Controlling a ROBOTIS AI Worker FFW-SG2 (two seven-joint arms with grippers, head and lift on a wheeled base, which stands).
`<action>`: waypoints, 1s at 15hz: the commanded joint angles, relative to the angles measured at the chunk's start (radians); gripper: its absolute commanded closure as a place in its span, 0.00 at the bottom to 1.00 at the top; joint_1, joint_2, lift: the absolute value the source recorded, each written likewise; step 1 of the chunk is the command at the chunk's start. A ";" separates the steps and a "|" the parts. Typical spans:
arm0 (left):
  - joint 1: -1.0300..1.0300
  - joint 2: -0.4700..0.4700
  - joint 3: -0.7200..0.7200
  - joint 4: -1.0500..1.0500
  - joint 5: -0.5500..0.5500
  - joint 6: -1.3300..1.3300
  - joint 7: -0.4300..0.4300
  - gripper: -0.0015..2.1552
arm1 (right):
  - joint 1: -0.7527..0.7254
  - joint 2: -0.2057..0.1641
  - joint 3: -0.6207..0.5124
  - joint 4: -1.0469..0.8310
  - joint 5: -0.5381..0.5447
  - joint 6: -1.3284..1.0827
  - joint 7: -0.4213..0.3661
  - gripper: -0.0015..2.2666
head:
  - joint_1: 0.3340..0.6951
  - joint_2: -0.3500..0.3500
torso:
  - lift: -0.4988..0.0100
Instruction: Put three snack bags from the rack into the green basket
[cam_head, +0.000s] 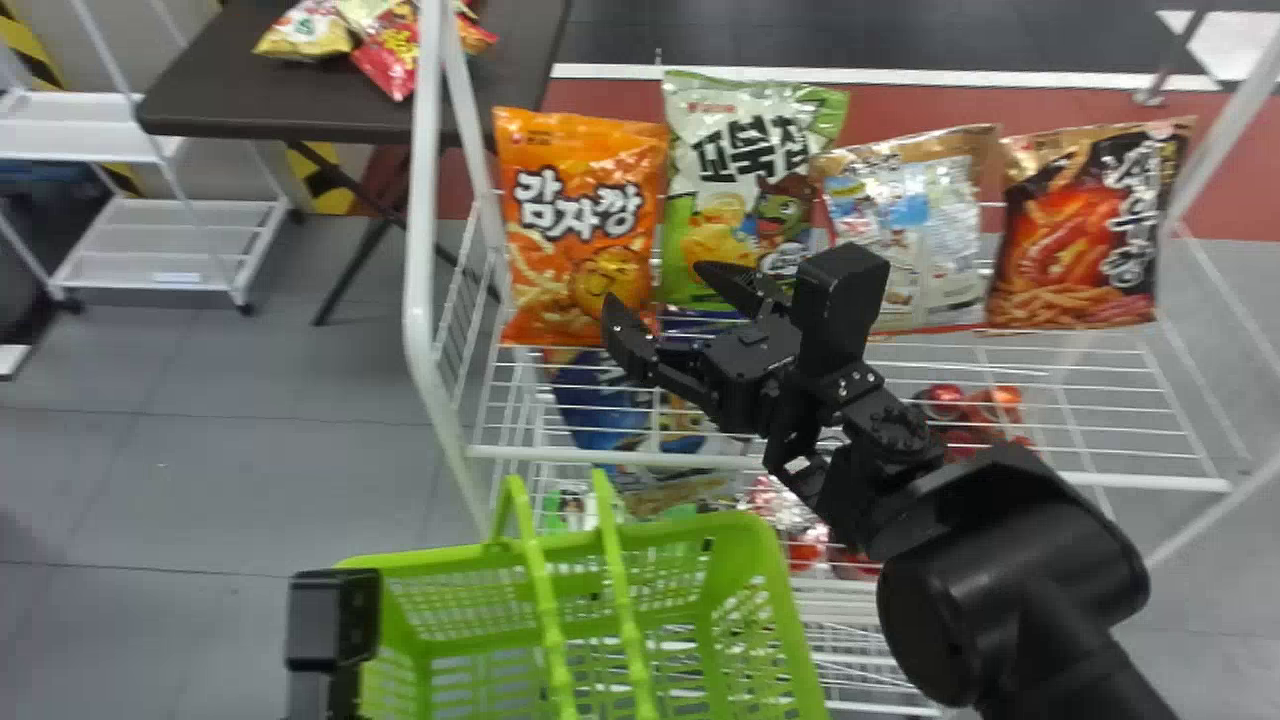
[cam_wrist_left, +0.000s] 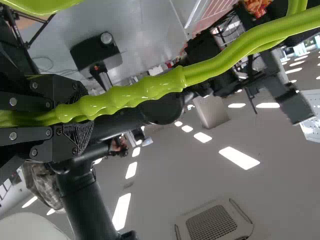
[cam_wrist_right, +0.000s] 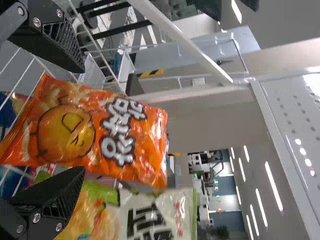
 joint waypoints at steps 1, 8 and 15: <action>0.000 -0.003 0.008 -0.002 0.000 0.000 -0.010 1.00 | -0.105 0.059 0.048 0.107 0.039 0.007 -0.012 0.06 | 1.00 0.68 | 0.98; 0.014 -0.003 0.053 -0.007 0.012 0.000 -0.010 1.00 | -0.329 0.123 0.158 0.458 0.130 -0.029 -0.075 0.04 | 1.00 0.82 | 0.98; 0.018 -0.003 0.064 -0.007 0.015 -0.003 -0.010 1.00 | -0.436 0.123 0.222 0.640 0.180 -0.076 -0.147 0.21 | 1.00 0.77 | 0.98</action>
